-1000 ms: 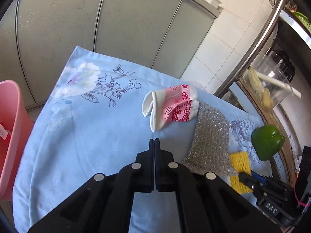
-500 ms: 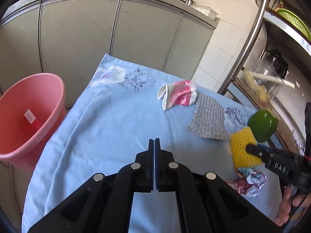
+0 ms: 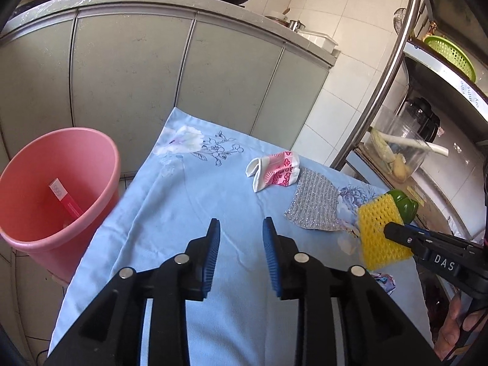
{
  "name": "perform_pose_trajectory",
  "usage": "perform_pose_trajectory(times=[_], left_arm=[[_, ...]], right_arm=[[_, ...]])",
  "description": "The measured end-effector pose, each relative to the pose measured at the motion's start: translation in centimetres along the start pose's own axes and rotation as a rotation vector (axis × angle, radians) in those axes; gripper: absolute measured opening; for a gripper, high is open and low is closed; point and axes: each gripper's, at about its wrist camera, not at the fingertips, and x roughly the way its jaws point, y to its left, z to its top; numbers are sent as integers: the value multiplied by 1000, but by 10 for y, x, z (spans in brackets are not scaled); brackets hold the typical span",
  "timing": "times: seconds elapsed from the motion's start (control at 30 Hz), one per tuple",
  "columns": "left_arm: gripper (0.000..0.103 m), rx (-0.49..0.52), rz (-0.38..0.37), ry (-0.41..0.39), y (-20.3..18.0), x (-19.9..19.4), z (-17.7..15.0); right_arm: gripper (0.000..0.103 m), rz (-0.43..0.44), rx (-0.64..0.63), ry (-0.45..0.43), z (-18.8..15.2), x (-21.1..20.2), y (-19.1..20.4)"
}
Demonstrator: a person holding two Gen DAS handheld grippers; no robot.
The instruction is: Collect trash
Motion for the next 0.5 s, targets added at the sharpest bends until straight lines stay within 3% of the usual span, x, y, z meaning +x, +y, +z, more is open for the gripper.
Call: perform_pose_trajectory(times=[0.3,0.5], left_arm=[[43,-14,-7,27,-6,8,-2],[46,14,-77,61,-9,22,7]], right_arm=[[9,15,42,2,-4,1,-9],[9,60,107,-19,-6,0,-27]])
